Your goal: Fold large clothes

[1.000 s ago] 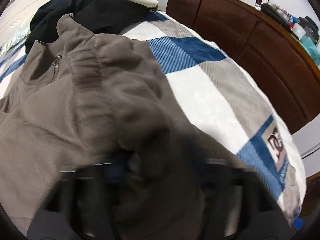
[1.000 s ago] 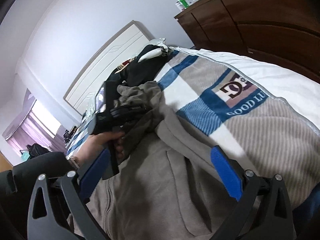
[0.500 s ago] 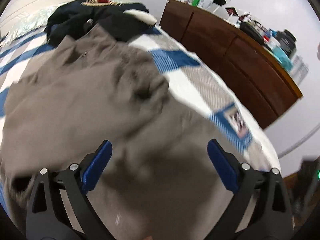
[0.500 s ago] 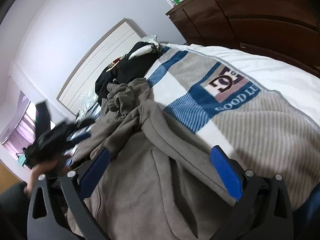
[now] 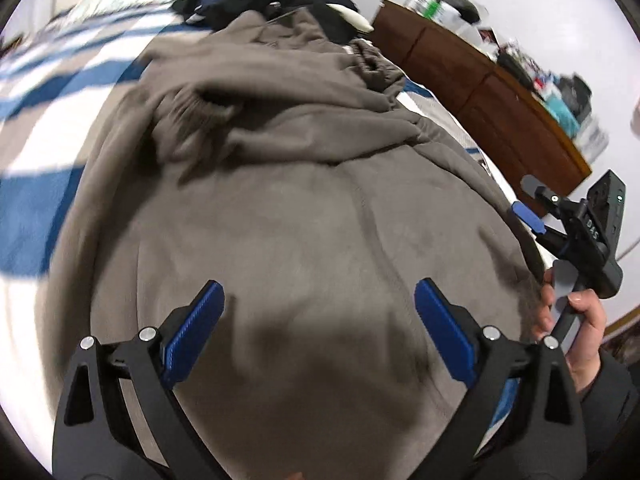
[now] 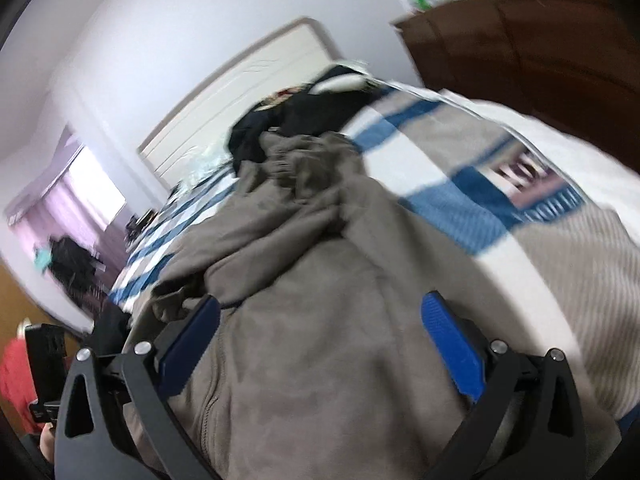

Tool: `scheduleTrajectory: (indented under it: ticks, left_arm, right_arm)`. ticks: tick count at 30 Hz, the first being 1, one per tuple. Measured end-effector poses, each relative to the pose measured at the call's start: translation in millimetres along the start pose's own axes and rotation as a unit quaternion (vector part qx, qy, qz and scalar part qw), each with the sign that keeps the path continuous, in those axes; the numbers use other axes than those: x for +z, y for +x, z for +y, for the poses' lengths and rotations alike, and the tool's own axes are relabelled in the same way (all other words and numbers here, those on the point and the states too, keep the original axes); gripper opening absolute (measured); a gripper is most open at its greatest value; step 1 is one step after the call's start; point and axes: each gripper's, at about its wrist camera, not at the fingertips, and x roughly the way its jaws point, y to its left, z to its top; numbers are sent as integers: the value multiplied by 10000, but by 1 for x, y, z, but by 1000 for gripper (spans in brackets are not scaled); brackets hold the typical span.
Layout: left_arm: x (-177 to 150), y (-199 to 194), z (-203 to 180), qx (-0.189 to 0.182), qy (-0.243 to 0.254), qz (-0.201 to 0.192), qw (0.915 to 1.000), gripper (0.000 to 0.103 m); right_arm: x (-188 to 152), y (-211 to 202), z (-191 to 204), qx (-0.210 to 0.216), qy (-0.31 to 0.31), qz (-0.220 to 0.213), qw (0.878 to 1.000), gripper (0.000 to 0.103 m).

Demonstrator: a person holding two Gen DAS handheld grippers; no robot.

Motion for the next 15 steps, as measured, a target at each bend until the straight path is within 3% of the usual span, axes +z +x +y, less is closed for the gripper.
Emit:
scheduleTrajectory:
  ticks: [4,7,10,15]
  left_arm:
    - [-27,12,25,-52,-306,128,9994,94]
    - [-38,14,27,-52,-54,121,9999,94]
    - [-37,18,17,202,278,255,9991,94]
    - [-37,16,23,36,68,187,9998,94]
  right_arm:
    - [-3,-4,33,4,-841,-3,9965,99]
    - [6,4,55,72,-1297,137,9914,99]
    - [30,44,79,-2,-1919,416,9805,99]
    - [87,124,98,-590,-2626,407,9623,99]
